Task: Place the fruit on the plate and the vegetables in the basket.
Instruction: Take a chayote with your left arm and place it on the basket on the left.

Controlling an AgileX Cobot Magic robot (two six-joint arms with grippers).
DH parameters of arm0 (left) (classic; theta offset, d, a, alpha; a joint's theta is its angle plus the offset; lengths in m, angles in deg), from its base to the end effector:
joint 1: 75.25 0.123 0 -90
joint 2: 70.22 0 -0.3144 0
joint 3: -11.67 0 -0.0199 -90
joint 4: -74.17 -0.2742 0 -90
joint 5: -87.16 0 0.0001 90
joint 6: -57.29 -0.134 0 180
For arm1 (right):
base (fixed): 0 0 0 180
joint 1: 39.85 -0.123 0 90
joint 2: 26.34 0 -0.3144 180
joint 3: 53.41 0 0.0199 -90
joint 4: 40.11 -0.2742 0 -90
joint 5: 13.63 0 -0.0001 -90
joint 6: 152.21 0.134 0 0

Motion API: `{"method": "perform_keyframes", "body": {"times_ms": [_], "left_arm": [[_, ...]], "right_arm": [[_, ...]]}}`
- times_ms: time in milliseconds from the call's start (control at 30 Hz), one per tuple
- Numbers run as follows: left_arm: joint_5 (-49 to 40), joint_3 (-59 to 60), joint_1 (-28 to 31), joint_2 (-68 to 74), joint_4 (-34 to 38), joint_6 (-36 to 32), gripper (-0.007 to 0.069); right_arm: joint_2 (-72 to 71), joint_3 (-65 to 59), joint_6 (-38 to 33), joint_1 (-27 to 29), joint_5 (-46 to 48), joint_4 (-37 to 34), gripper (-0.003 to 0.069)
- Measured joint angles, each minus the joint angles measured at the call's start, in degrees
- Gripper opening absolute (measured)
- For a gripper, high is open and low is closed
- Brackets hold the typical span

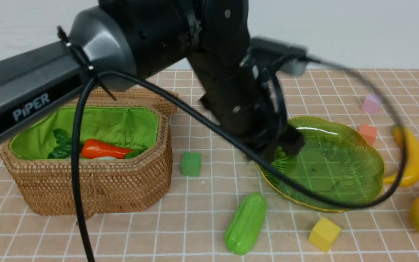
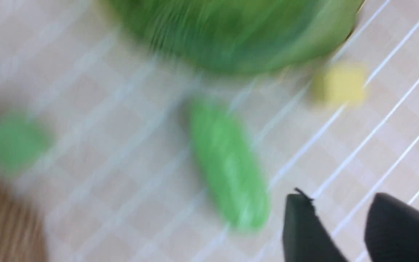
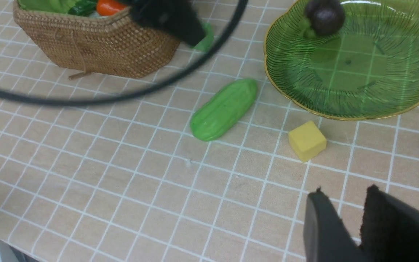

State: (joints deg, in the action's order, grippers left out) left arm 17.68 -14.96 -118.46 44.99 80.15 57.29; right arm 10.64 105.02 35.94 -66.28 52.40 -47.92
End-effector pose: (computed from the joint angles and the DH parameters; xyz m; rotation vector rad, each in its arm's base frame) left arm 0.3245 -0.3228 0.3105 1.0096 2.6166 -0.3370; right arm 0.0661 0.0514 0.3970 -0.3622 2.1812 0.5076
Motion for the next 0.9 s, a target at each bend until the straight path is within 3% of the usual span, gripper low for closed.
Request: {"method": "perform_keyframes", "body": {"times_ms": [133, 167, 233, 300, 400, 533, 633, 700, 900], "left_arm": [[0.5, 5.1, -0.4, 1.4, -1.2, 1.7, 0.0309], [2.1, 6.3, -0.4, 2.3, -1.4, 1.9, 0.0374], [3.9, 7.2, -0.4, 3.2, -1.5, 2.0, 0.0437], [8.0, 7.8, -0.4, 6.1, -1.5, 2.1, 0.0563], [12.3, 8.0, -0.4, 9.5, -1.8, 2.2, 0.0647], [15.8, 8.0, -0.4, 12.8, -4.1, 2.2, 0.0647], [16.1, 8.1, -0.4, 15.1, -6.3, 2.7, 0.0561], [15.4, 8.1, -0.4, 15.6, -7.1, 3.6, 0.0432], [10.8, 8.1, -0.4, 14.5, -8.5, 4.2, 0.0443]], "right_arm": [[0.0, 0.0, -0.2, 0.0, 0.4, -0.1, 0.0193], [0.0, 0.0, -0.3, 0.0, 0.4, -0.2, 0.0193], [0.0, 0.0, -0.6, 0.0, 0.4, -0.3, 0.0193], [0.0, 0.0, -1.4, 0.0, 0.4, -0.9, 0.0193], [0.0, 0.0, -1.6, 0.0, 0.4, -1.2, 0.0195], [0.0, 0.0, -1.7, 0.0, 0.4, -1.2, 0.0197], [0.0, 0.0, -1.7, 0.0, 0.4, -1.2, 0.0198], [0.0, 0.0, -2.1, 0.0, 0.4, -1.2, 0.0202], [0.0, 0.0, -3.0, 0.0, 0.4, -1.3, 0.0204]]}}
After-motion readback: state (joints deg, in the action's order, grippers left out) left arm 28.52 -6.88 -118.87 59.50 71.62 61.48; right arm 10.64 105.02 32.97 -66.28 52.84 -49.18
